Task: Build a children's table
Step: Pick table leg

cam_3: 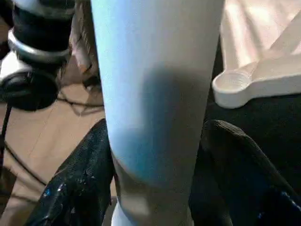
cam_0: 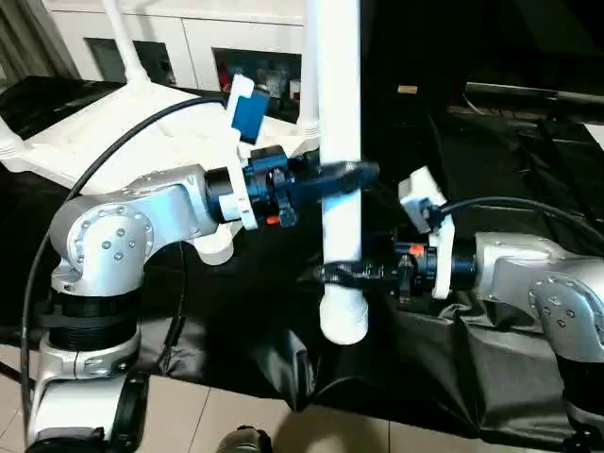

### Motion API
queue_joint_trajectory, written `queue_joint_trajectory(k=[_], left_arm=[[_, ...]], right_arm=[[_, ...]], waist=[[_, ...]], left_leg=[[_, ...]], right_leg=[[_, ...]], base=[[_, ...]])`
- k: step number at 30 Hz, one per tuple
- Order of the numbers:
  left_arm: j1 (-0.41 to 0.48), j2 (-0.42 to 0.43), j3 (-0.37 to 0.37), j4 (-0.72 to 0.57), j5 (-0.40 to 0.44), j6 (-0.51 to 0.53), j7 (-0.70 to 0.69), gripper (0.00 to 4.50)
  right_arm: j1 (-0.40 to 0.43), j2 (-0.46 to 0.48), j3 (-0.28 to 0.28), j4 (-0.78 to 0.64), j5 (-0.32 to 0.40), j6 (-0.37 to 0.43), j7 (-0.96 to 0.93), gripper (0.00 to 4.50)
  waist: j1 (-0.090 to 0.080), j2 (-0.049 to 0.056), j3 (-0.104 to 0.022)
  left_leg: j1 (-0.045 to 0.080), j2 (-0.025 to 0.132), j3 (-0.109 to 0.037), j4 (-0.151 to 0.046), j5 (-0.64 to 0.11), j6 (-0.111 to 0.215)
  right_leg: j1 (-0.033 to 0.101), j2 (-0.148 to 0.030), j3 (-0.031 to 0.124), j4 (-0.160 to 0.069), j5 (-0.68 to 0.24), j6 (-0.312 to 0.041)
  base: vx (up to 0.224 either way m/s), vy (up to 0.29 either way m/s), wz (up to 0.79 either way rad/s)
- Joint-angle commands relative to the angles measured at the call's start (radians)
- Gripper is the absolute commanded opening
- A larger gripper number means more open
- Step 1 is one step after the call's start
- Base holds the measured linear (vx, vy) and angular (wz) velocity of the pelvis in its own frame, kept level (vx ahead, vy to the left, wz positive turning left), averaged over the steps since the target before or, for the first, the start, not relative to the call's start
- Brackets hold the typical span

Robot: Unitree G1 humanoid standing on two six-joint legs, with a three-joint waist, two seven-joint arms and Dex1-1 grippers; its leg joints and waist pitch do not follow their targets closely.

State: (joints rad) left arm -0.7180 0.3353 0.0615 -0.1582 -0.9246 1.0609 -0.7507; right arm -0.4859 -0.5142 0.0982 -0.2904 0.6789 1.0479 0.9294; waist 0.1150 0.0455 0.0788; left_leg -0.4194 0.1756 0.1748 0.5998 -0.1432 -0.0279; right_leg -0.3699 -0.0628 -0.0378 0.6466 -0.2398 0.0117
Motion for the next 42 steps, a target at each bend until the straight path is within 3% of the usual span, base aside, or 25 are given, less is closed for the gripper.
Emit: queue_joint_trajectory(k=[1, 18, 29, 39, 42], left_arm=[[-0.034, 0.006, -0.007, -0.010, -0.006, -0.016, -0.036, 1.78], [-0.038, 0.017, -0.034, 0.013, 0.028, -0.057, -0.066, 1.77], [-0.039, 0.026, -0.037, 0.022, 0.039, -0.073, -0.073, 1.77], [-0.037, 0.020, -0.038, 0.024, 0.040, -0.073, -0.072, 1.77], [-0.036, 0.019, -0.037, 0.025, 0.038, -0.071, -0.069, 1.77]], right_arm=[[-0.011, -0.015, 0.023, 0.027, -0.016, 0.025, -0.006, 3.00], [-0.031, 0.039, 0.021, 0.058, 0.017, 0.034, -0.032, 3.00], [-0.030, 0.046, 0.019, 0.056, 0.034, 0.043, -0.031, 3.00], [-0.028, 0.047, 0.016, 0.054, 0.050, 0.054, -0.036, 2.08], [-0.026, 0.049, 0.015, 0.056, 0.050, 0.053, -0.038, 2.05]], waist=[[0.002, -0.016, -0.078], [0.003, -0.018, -0.083], [0.005, -0.017, -0.083], [0.004, -0.018, -0.081], [0.004, -0.018, -0.080]], left_leg=[[0.041, 0.046, -0.017, -0.063, -0.159, -0.041], [0.038, 0.044, -0.016, -0.059, -0.128, -0.027], [0.039, 0.045, -0.015, -0.059, -0.129, -0.034], [0.039, 0.045, -0.016, -0.060, -0.137, -0.034], [0.039, 0.045, -0.016, -0.061, -0.136, -0.035]], right_leg=[[0.025, -0.075, 0.040, -0.082, -0.140, -0.180], [0.024, -0.074, 0.038, -0.075, -0.079, -0.203], [0.025, -0.075, 0.039, -0.075, -0.081, -0.197], [0.024, -0.075, 0.039, -0.077, -0.095, -0.195], [0.023, -0.075, 0.039, -0.076, -0.092, -0.195]], base=[[0.000, 0.000, 0.00], [0.000, 0.000, 0.00], [0.000, 0.000, 0.00], [0.000, 0.000, 0.00], [0.000, 0.000, 0.00]])
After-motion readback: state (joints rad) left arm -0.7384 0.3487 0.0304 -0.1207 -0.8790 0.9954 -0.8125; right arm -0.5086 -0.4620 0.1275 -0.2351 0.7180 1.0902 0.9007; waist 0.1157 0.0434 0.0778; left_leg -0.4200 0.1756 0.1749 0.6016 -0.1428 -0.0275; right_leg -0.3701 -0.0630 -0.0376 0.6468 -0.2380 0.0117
